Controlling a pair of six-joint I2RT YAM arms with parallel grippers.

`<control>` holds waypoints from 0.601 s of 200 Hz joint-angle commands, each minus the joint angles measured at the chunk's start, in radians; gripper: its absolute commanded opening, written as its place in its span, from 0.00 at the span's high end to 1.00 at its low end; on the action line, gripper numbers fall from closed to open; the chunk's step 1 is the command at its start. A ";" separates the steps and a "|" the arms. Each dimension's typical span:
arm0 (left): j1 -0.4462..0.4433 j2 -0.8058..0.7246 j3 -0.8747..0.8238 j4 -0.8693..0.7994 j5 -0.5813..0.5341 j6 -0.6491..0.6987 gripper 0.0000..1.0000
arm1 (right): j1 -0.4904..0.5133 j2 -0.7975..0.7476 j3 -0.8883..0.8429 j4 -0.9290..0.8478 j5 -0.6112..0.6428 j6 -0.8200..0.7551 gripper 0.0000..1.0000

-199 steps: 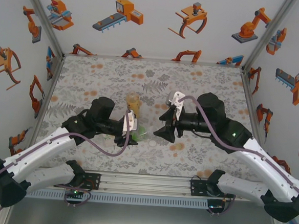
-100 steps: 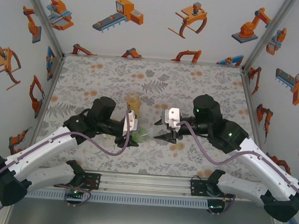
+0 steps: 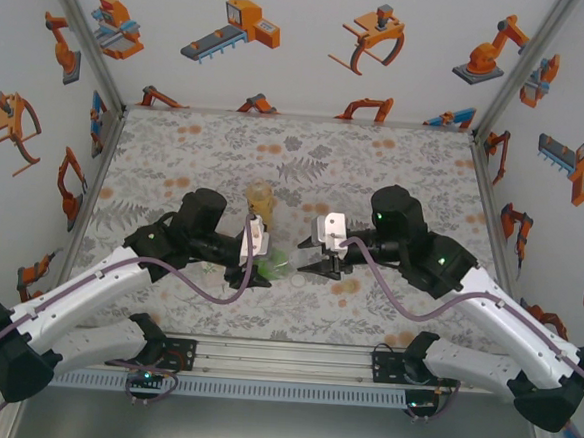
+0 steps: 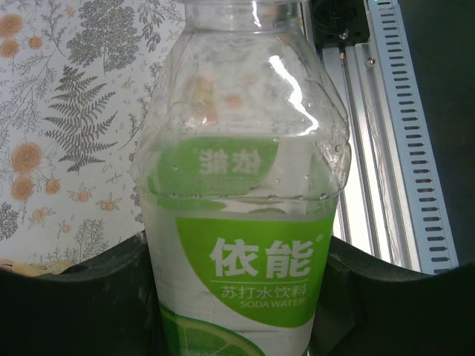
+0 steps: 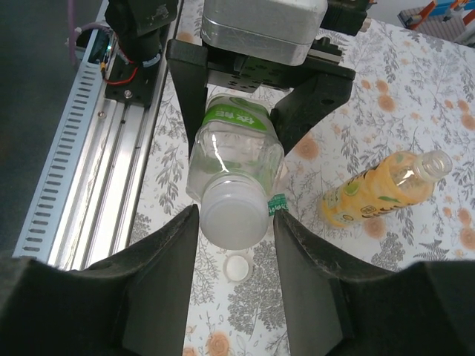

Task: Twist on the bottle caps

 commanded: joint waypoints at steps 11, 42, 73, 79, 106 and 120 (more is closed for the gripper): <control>0.007 0.006 0.033 -0.005 0.036 0.007 1.00 | -0.001 -0.019 -0.013 0.058 -0.018 0.017 0.55; 0.008 0.006 0.033 -0.006 0.034 0.007 1.00 | 0.000 -0.024 -0.011 0.055 -0.024 0.020 0.57; 0.008 0.005 0.033 -0.005 0.033 0.008 1.00 | -0.001 -0.018 -0.005 0.053 -0.029 0.072 0.71; 0.008 0.005 0.033 -0.005 0.032 0.008 1.00 | 0.000 -0.015 -0.003 0.058 -0.026 0.099 0.75; 0.008 -0.012 0.029 -0.005 0.008 0.011 1.00 | 0.000 -0.020 -0.020 0.125 0.005 0.301 0.85; 0.008 -0.019 0.024 0.002 -0.005 0.010 1.00 | 0.000 -0.031 -0.052 0.192 0.065 0.450 0.90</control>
